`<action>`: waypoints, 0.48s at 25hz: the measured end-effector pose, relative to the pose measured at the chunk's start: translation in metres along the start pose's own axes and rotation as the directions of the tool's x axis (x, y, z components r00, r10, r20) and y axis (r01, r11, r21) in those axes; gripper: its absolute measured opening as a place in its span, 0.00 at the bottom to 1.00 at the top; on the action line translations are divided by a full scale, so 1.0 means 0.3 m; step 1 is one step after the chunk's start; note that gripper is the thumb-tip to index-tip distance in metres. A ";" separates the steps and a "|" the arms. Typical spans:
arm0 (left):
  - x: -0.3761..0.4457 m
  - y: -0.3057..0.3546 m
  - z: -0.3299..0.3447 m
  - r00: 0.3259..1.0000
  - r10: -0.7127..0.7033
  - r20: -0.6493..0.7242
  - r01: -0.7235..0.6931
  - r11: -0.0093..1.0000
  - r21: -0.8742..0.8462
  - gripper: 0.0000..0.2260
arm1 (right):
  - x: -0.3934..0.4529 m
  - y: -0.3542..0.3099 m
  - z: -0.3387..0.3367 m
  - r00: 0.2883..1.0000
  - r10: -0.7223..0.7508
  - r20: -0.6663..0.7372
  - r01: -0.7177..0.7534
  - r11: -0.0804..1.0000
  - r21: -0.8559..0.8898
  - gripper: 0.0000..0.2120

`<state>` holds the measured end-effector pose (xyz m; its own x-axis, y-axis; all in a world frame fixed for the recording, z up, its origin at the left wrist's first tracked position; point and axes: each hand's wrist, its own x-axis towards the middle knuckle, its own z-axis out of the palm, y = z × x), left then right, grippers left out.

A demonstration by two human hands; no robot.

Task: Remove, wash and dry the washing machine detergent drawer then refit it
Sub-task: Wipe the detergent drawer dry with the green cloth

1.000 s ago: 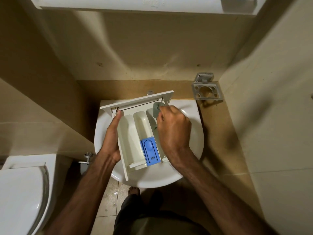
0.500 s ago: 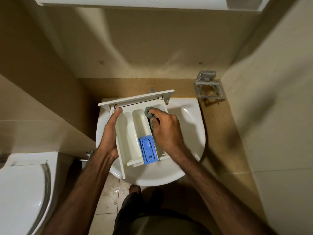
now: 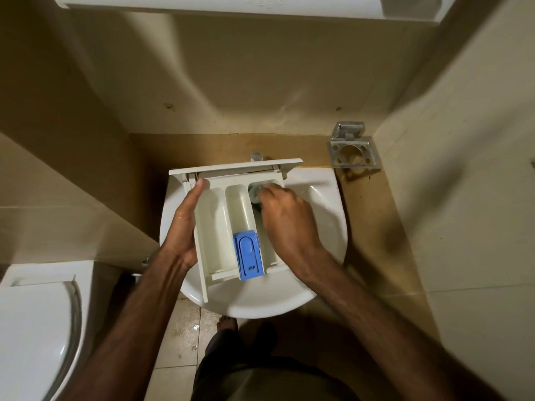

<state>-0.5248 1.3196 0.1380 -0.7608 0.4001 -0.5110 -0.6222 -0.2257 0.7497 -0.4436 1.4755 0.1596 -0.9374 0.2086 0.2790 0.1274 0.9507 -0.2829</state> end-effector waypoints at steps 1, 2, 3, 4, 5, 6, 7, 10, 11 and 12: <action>0.004 -0.004 -0.003 1.000 0.004 0.002 -0.004 1.000 0.009 0.15 | -0.001 0.002 0.013 0.995 -0.011 0.095 0.014 0.999 -0.031 0.17; 0.004 -0.004 -0.003 1.000 0.004 0.011 -0.004 1.000 0.016 0.15 | -0.002 0.005 0.015 0.985 -0.013 0.173 0.024 0.998 -0.058 0.20; 0.006 -0.003 -0.003 1.000 0.003 0.016 -0.004 1.000 0.029 0.15 | -0.004 0.007 0.009 0.969 -0.015 0.245 0.036 0.996 -0.083 0.22; 0.006 -0.001 -0.001 1.000 -0.001 0.023 0.000 0.999 0.041 0.15 | -0.009 0.007 0.003 0.949 -0.023 0.314 0.062 0.992 -0.113 0.23; 0.009 0.000 -0.002 1.000 -0.002 0.026 0.001 0.999 0.041 0.15 | -0.018 0.006 -0.008 0.923 -0.034 0.382 0.092 0.986 -0.136 0.21; 0.011 0.002 -0.002 1.000 -0.003 0.021 0.002 0.999 0.035 0.15 | -0.028 0.005 -0.017 0.890 -0.036 0.455 0.109 0.985 -0.135 0.17; 0.015 0.004 -0.004 1.000 0.007 0.004 -0.007 0.999 0.033 0.17 | -0.039 0.001 -0.031 0.848 -0.030 0.529 0.108 0.987 -0.117 0.12; 0.030 0.010 -0.008 0.998 0.054 -0.017 -0.053 0.998 0.037 0.20 | -0.058 0.004 -0.045 0.744 0.001 0.668 0.067 0.995 -0.076 0.10; 0.033 0.008 -0.006 0.998 0.056 -0.018 -0.056 0.998 0.032 0.21 | -0.049 0.012 -0.046 0.721 0.015 0.692 0.050 0.996 -0.074 0.10; 0.033 0.003 -0.001 0.999 0.051 -0.019 -0.050 0.998 0.025 0.21 | -0.039 0.021 -0.046 0.690 0.028 0.723 0.034 0.997 -0.072 0.11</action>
<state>-0.5329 1.3232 0.1333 -0.7946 0.3713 -0.4803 -0.5785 -0.2230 0.7846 -0.4275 1.4823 0.1671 -0.8777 0.0048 -0.4792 0.1181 0.9713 -0.2065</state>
